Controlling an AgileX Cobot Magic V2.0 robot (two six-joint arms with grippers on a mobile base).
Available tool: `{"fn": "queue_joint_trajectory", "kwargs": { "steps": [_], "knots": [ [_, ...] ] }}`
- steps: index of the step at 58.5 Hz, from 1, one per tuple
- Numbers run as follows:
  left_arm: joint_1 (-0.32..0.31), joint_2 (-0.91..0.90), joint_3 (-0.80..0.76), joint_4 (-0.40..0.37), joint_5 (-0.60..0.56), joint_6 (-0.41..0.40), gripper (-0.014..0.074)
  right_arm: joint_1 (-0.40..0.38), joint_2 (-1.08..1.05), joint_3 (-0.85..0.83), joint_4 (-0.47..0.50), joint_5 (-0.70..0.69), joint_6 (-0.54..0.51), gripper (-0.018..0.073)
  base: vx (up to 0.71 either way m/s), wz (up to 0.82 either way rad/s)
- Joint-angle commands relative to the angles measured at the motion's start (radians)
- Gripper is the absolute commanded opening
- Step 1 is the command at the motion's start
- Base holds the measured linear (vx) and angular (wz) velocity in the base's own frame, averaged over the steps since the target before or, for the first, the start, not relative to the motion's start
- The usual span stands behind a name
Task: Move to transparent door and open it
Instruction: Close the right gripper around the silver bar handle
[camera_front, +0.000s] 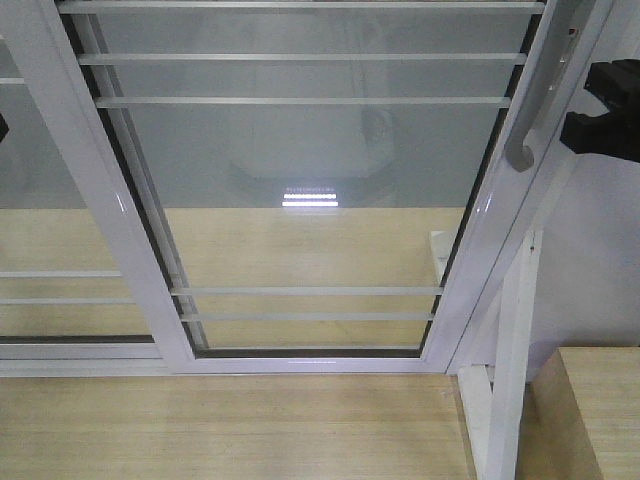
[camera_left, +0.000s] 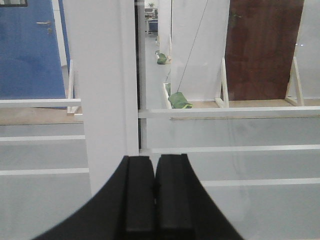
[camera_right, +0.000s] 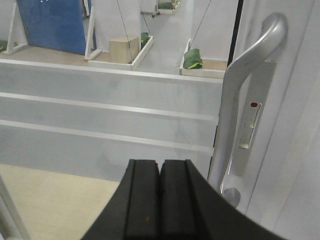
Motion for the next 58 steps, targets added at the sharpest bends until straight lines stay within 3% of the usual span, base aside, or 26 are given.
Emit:
{"fn": "queue_joint_trajectory", "kwargs": {
  "steps": [1,17,39,48,58],
  "knots": [
    [-0.005,-0.012,-0.04,-0.003,-0.097,0.0,0.0001,-0.001,-0.001,-0.039,-0.006,-0.082,-0.009,-0.0007,0.0,0.0],
    [-0.005,-0.012,-0.04,-0.003,-0.074,0.0,0.0061,-0.001,0.001,-0.039,-0.007,-0.081,-0.021,0.0082,0.0,0.0],
    [-0.005,-0.012,-0.04,-0.003,-0.064,0.001,0.0279,-0.001,0.001,-0.039,-0.006,-0.082,-0.051,0.0419,0.0,0.0],
    [-0.005,-0.012,-0.04,-0.003,-0.062,0.001,0.037,-0.001,0.001,-0.039,-0.006,-0.11,-0.051,0.0438,0.0,0.0],
    [-0.005,-0.012,-0.04,-0.003,-0.067,0.001,0.038,-0.005,0.031,-0.039,-0.006,-0.183,-0.083,0.0421,0.0,0.0]
  ]
}}
